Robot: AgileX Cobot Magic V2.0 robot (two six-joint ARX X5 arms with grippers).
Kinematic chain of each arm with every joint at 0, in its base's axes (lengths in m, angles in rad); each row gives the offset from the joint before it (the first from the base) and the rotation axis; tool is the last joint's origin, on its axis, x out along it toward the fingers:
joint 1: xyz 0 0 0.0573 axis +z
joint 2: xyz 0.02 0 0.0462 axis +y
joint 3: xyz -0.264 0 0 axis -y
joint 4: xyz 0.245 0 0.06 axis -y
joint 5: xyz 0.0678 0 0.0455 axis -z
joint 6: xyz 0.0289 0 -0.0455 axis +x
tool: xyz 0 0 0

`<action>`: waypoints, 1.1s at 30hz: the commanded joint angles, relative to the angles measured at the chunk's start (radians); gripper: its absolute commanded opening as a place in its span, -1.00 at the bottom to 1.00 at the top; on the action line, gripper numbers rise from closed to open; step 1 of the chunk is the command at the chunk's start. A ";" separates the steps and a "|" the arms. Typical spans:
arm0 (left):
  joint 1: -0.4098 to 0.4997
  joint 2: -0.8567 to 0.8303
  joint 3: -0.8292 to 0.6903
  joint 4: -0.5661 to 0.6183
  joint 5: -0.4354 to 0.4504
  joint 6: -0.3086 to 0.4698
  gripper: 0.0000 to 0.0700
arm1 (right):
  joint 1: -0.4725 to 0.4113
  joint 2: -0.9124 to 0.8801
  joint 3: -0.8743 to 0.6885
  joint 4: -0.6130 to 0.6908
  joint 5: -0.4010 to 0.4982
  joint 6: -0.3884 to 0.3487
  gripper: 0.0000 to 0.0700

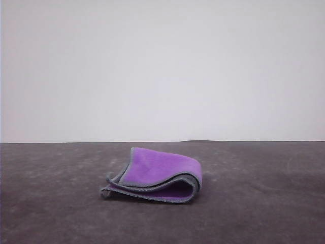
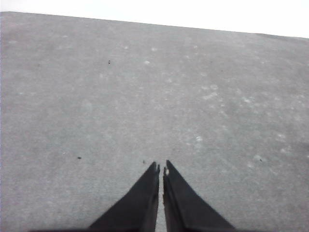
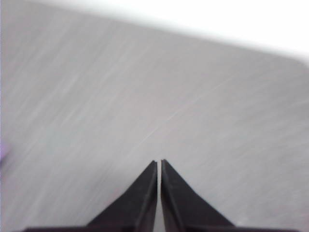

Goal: Fold clothes

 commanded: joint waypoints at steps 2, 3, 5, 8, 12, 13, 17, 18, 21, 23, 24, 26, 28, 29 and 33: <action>0.001 0.000 -0.019 -0.010 -0.003 0.011 -1.00 | -0.038 -0.112 -0.153 0.119 0.001 0.060 -0.98; 0.001 0.000 -0.019 -0.010 -0.003 0.011 -1.00 | -0.046 -0.151 -0.201 0.149 0.002 0.059 -0.98; 0.001 0.000 -0.019 -0.010 -0.003 0.011 -1.00 | -0.057 -0.228 -0.289 0.198 0.002 0.057 -0.98; 0.001 0.000 -0.019 -0.010 -0.003 0.011 -1.00 | -0.069 -0.324 -0.389 0.226 0.001 0.061 -0.98; 0.001 0.000 -0.019 -0.010 -0.003 0.011 -1.00 | -0.077 -0.420 -0.474 0.223 0.000 0.071 -0.98; 0.001 0.000 -0.019 -0.010 -0.003 0.011 -1.00 | -0.077 -0.438 -0.489 0.222 0.001 0.074 -0.98; 0.001 0.000 -0.019 -0.011 -0.003 0.011 -1.00 | -0.077 -0.466 -0.517 0.197 0.008 0.086 -0.98; 0.001 0.000 -0.019 -0.010 -0.003 0.011 -1.00 | -0.077 -0.466 -0.517 0.184 0.012 0.086 -0.98; 0.001 0.000 -0.019 -0.010 -0.003 0.011 -1.00 | -0.077 -0.466 -0.517 0.177 0.013 0.082 -0.98; 0.001 0.000 -0.019 -0.010 -0.003 0.011 -1.00 | -0.077 -0.466 -0.517 0.177 0.012 0.083 -0.98; 0.001 0.000 -0.019 -0.010 -0.003 0.011 -1.00 | -0.077 -0.466 -0.517 0.177 0.012 0.084 -0.98; 0.001 0.000 -0.019 -0.010 -0.003 0.011 -1.00 | -0.077 -0.466 -0.517 0.177 0.012 0.082 -0.98; 0.001 0.000 -0.019 -0.010 -0.003 0.011 -1.00 | -0.077 -0.466 -0.517 0.176 0.013 0.081 -0.98; 0.001 0.000 -0.019 -0.010 -0.003 0.011 -1.00 | -0.077 -0.466 -0.517 0.176 0.012 0.081 -0.98; 0.001 0.000 -0.019 -0.010 -0.003 0.011 -1.00 | -0.077 -0.466 -0.517 0.178 0.011 0.082 -0.98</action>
